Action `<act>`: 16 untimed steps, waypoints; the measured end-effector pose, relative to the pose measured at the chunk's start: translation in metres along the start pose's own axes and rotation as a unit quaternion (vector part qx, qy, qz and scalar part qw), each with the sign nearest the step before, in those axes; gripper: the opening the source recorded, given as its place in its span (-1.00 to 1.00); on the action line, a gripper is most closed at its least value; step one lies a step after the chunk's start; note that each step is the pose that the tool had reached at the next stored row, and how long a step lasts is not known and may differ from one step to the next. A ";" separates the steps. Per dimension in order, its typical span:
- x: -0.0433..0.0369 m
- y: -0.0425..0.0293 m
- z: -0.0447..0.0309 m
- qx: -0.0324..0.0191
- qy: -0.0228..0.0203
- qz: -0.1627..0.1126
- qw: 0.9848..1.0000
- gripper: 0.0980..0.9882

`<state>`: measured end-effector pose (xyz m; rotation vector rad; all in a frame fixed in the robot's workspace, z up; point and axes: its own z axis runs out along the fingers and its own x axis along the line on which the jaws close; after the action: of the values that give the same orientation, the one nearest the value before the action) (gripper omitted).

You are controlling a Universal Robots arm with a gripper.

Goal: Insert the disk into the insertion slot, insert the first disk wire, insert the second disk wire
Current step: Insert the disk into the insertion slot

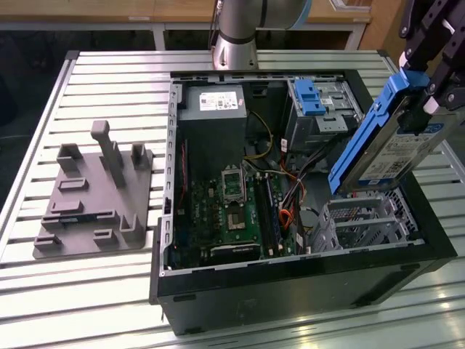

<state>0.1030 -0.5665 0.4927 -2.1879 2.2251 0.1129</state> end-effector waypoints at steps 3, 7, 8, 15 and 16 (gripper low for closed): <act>0.0000 0.0000 0.0000 0.000 0.000 0.000 1.000 -0.40; 0.0002 0.0000 0.0001 0.006 0.000 0.000 1.000 -0.40; 0.0001 0.0000 0.0001 0.009 0.000 -0.001 1.000 -0.40; 0.0001 0.0003 0.0002 0.021 0.000 -0.001 1.000 -0.40; 0.0001 0.0003 0.0002 0.023 0.000 -0.002 1.000 -0.40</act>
<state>0.1027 -0.5666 0.4926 -2.1676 2.2011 0.0618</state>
